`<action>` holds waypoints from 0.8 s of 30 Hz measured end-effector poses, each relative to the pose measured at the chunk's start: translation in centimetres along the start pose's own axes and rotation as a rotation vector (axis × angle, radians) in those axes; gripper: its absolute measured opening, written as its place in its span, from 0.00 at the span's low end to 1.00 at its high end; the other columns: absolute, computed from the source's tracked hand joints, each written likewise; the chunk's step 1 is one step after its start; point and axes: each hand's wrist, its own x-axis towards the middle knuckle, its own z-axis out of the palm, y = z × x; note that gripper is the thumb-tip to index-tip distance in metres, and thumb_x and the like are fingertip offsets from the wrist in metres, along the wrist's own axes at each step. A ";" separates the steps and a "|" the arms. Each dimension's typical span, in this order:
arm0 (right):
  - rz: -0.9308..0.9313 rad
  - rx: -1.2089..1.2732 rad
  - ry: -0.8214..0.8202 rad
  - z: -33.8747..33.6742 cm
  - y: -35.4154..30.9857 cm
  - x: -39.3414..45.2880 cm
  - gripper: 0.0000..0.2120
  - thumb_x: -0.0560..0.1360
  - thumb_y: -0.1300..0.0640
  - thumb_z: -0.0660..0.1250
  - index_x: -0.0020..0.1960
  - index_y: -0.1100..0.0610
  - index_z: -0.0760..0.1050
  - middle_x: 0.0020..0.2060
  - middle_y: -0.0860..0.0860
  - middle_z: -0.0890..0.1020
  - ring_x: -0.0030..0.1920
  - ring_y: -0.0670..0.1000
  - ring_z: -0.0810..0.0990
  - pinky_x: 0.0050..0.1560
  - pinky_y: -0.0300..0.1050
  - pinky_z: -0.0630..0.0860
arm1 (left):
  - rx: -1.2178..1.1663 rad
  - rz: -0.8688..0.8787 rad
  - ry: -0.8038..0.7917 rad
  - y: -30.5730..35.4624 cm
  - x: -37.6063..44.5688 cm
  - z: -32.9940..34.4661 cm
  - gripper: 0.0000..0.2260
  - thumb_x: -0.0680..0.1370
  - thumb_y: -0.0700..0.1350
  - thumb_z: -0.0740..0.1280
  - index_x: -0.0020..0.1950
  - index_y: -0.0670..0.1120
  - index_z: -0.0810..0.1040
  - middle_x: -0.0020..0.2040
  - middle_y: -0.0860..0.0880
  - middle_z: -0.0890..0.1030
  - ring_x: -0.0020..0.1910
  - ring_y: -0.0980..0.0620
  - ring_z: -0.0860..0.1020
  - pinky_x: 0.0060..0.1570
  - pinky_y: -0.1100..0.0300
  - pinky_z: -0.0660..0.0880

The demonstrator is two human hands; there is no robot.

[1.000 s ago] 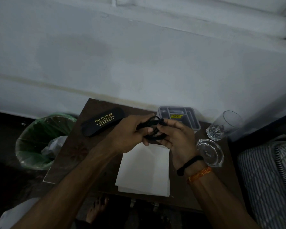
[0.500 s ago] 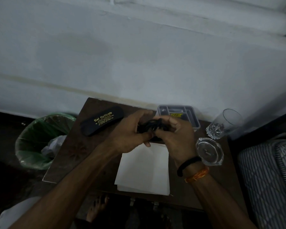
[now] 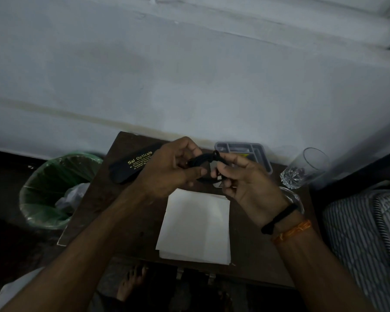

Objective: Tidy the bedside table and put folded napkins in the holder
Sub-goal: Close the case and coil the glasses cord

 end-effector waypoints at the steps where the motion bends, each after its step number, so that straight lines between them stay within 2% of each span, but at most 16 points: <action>1: 0.032 0.039 -0.007 0.1 0.0 0.1 0.14 0.73 0.61 0.69 0.59 0.57 0.79 0.38 0.54 0.81 0.32 0.46 0.71 0.35 0.40 0.69 | 0.008 0.003 0.009 0.1 0.0 0.1 0.10 0.72 0.36 0.75 0.50 0.42 0.77 0.44 0.42 0.83 0.39 0.49 0.82 0.33 0.55 0.80; 3: 0.057 0.067 -0.002 0.4 0.1 0.2 0.11 0.75 0.62 0.67 0.57 0.56 0.79 0.36 0.52 0.81 0.33 0.47 0.73 0.37 0.41 0.71 | 0.032 0.001 0.040 0.0 0.0 0.2 0.09 0.73 0.37 0.74 0.50 0.44 0.77 0.44 0.43 0.83 0.39 0.47 0.83 0.33 0.53 0.81; 5: 0.035 0.017 0.026 0.7 0.2 0.2 0.11 0.74 0.64 0.69 0.56 0.56 0.79 0.38 0.52 0.83 0.37 0.48 0.79 0.39 0.42 0.76 | 0.090 -0.015 0.075 -0.2 0.0 0.1 0.07 0.74 0.38 0.74 0.48 0.44 0.77 0.41 0.43 0.83 0.38 0.44 0.84 0.32 0.51 0.82; 8: -0.007 -0.158 0.105 1.3 1.0 0.2 0.13 0.71 0.67 0.72 0.55 0.59 0.79 0.46 0.54 0.85 0.46 0.52 0.85 0.47 0.48 0.83 | 0.214 -0.094 0.071 -1.0 0.1 -0.3 0.06 0.74 0.41 0.74 0.45 0.43 0.78 0.38 0.44 0.84 0.34 0.46 0.85 0.35 0.47 0.83; 10: 0.007 -0.218 0.159 1.8 1.7 0.6 0.15 0.70 0.67 0.75 0.55 0.61 0.78 0.49 0.57 0.85 0.47 0.54 0.86 0.47 0.49 0.84 | 0.311 -0.160 0.068 -1.4 0.2 -0.5 0.05 0.74 0.43 0.73 0.44 0.43 0.79 0.37 0.45 0.84 0.32 0.49 0.84 0.35 0.47 0.83; 14: 0.063 -0.150 0.259 2.3 3.1 1.5 0.15 0.67 0.69 0.76 0.53 0.63 0.77 0.50 0.61 0.84 0.46 0.58 0.86 0.43 0.48 0.84 | 0.422 -0.269 0.085 -1.7 0.3 -0.5 0.06 0.75 0.44 0.73 0.45 0.43 0.79 0.36 0.46 0.83 0.28 0.52 0.83 0.31 0.58 0.80; 17: 0.135 -0.084 0.271 2.9 4.2 1.7 0.12 0.68 0.70 0.74 0.50 0.65 0.77 0.47 0.62 0.84 0.45 0.58 0.86 0.44 0.48 0.84 | 0.393 -0.352 0.111 -2.4 0.2 -1.0 0.08 0.73 0.45 0.75 0.44 0.41 0.79 0.35 0.46 0.84 0.27 0.53 0.83 0.27 0.65 0.75; 19: 0.178 -0.033 0.278 3.3 5.0 1.8 0.09 0.69 0.70 0.74 0.47 0.66 0.76 0.46 0.63 0.84 0.45 0.57 0.86 0.45 0.48 0.84 | 0.402 -0.391 0.112 -2.9 0.1 -1.3 0.10 0.73 0.44 0.75 0.45 0.40 0.78 0.35 0.46 0.84 0.27 0.54 0.83 0.27 0.66 0.76; 21: 0.199 -0.003 0.309 3.7 5.6 2.2 0.08 0.70 0.70 0.74 0.45 0.66 0.76 0.46 0.64 0.84 0.45 0.58 0.86 0.44 0.46 0.84 | 0.395 -0.409 0.127 -3.1 0.1 -1.5 0.12 0.72 0.44 0.76 0.48 0.39 0.77 0.38 0.45 0.85 0.29 0.53 0.84 0.33 0.62 0.81; 24: 0.207 0.057 0.385 3.9 6.5 3.2 0.09 0.69 0.71 0.74 0.46 0.66 0.76 0.49 0.65 0.83 0.47 0.59 0.85 0.39 0.43 0.84 | 0.402 -0.415 0.175 -3.5 0.1 -2.0 0.14 0.72 0.46 0.75 0.51 0.42 0.75 0.41 0.44 0.84 0.36 0.48 0.85 0.44 0.48 0.83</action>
